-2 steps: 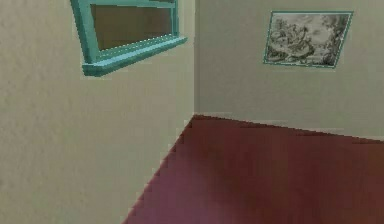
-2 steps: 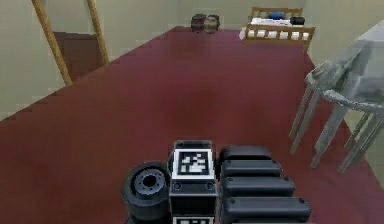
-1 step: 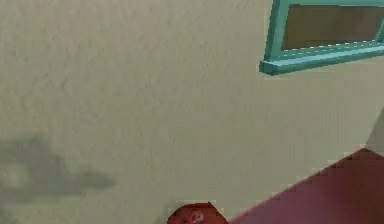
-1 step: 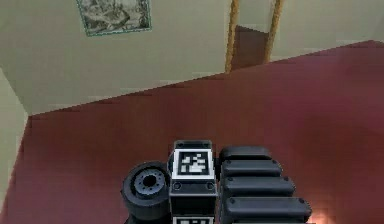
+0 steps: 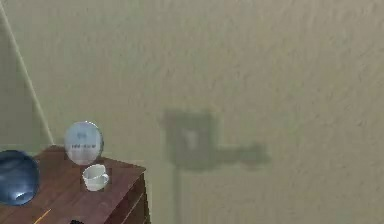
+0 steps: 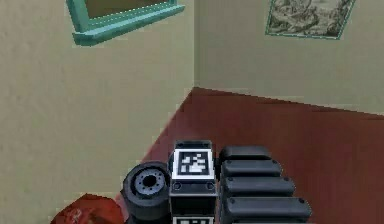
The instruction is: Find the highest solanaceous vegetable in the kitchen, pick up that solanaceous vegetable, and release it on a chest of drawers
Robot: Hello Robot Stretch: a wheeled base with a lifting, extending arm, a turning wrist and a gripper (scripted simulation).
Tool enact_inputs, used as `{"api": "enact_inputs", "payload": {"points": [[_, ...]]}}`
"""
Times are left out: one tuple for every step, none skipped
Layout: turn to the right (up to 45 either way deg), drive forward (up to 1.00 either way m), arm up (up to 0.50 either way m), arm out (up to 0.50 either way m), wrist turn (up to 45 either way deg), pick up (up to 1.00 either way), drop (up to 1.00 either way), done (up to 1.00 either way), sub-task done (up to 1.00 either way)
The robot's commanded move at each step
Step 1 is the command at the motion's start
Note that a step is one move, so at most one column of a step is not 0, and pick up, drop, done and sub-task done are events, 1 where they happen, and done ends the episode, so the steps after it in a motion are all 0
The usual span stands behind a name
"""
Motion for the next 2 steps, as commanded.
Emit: {"api": "enact_inputs", "payload": {"points": [[-33.0, 0.0, 0.0, 0.0, 0.0, 0.0, 0.0, 0.0, 0.0], [45.0, 0.0, 0.0, 0.0, 0.0, 0.0, 0.0, 0.0, 0.0]]}}
